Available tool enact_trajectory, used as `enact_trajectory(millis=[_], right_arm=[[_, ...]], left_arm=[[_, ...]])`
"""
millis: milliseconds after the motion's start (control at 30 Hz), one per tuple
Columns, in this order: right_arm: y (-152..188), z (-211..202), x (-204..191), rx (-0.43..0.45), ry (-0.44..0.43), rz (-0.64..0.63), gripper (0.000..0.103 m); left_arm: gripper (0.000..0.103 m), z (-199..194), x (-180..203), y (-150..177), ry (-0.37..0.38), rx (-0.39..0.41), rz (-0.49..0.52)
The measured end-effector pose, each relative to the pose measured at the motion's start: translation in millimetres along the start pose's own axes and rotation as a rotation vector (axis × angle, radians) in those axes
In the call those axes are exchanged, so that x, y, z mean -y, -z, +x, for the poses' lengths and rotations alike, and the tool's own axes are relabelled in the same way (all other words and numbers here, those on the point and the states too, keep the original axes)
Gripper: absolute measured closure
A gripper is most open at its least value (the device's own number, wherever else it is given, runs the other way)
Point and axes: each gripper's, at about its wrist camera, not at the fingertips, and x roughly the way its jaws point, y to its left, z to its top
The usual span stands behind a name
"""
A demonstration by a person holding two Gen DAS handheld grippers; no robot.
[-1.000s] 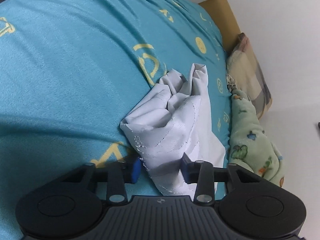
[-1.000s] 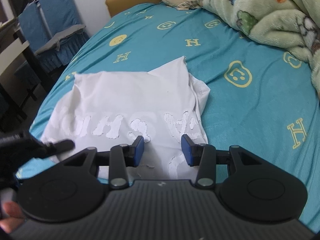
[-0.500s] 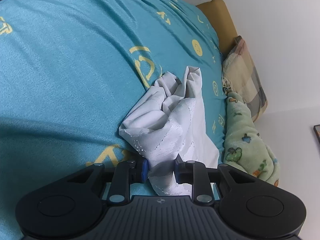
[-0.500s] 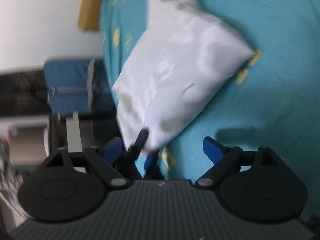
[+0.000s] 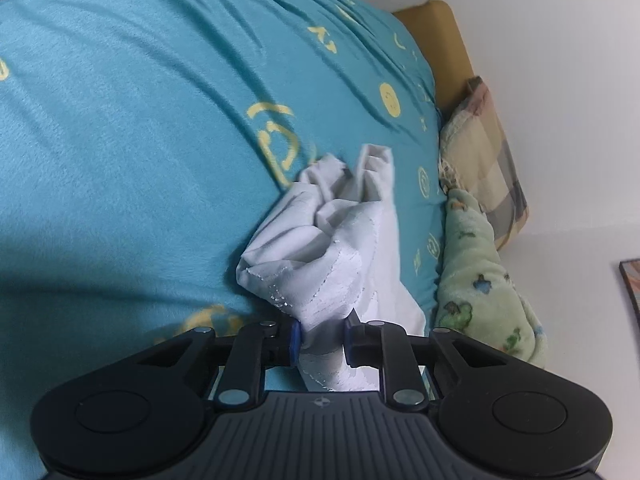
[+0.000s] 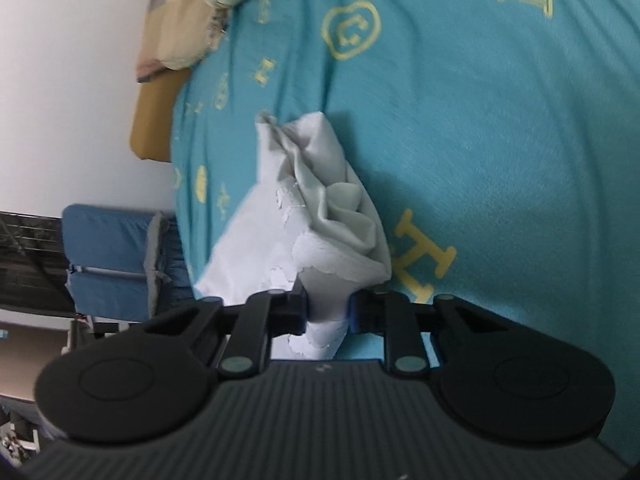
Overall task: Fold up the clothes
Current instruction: 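Grasp the folded T-shirt with both grippers and lift it, then carry the T-shirt onto the green blanket and open both grippers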
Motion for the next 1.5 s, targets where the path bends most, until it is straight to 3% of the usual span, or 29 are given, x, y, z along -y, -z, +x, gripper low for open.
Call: enact_trajectory(millis=[233,433,600,767,867,967,1100,1200,1267,1333,1433,1500], right_arm=[[-8,-74,-19,0.062,-0.068,-0.068,0.083],[-43,-153,-14,0.113,-0.117,-0.044,0.083],[-99,-202,1,0.198,-0.098,-0.035,0.083],[-190,-229,-4,0.298,-0.076,-0.021,0.083],[-253,-248,-28,0.379,-0.085,-0.065,0.083],[-306,-280,-63,0.511,-0.17,-0.165,0.083],[-336,-294,-68,0.649,-0.151,-0.282,0.083],[-358,-304,-72,0.751,-0.132,-0.369,0.083],[-358,-285,-44,0.751,-0.039,-0.384,0.083],[-354,-264,-12,0.731,0.034,-0.369,0.083],[-340,-233,41,0.668,0.096,-0.297,0.083],[-332,-213,76,0.626,0.136,-0.249,0.079]], left_arm=[[0.083,-43,57,31,0.027,-0.08,-0.003],[0.083,-61,144,84,0.035,-0.179,0.14],[0.083,-17,209,135,0.05,-0.268,0.227],[0.083,55,296,177,0.081,-0.335,0.268],[0.083,92,374,193,0.16,-0.345,0.315],[0.083,115,450,207,0.324,-0.34,0.336],[0.083,146,525,238,0.486,-0.295,0.506],[0.082,182,528,267,0.487,-0.271,0.654],[0.082,206,516,290,0.453,-0.261,0.777],[0.083,229,485,313,0.38,-0.264,0.887],[0.083,253,433,334,0.288,-0.305,0.942],[0.081,258,412,338,0.271,-0.313,0.957]])
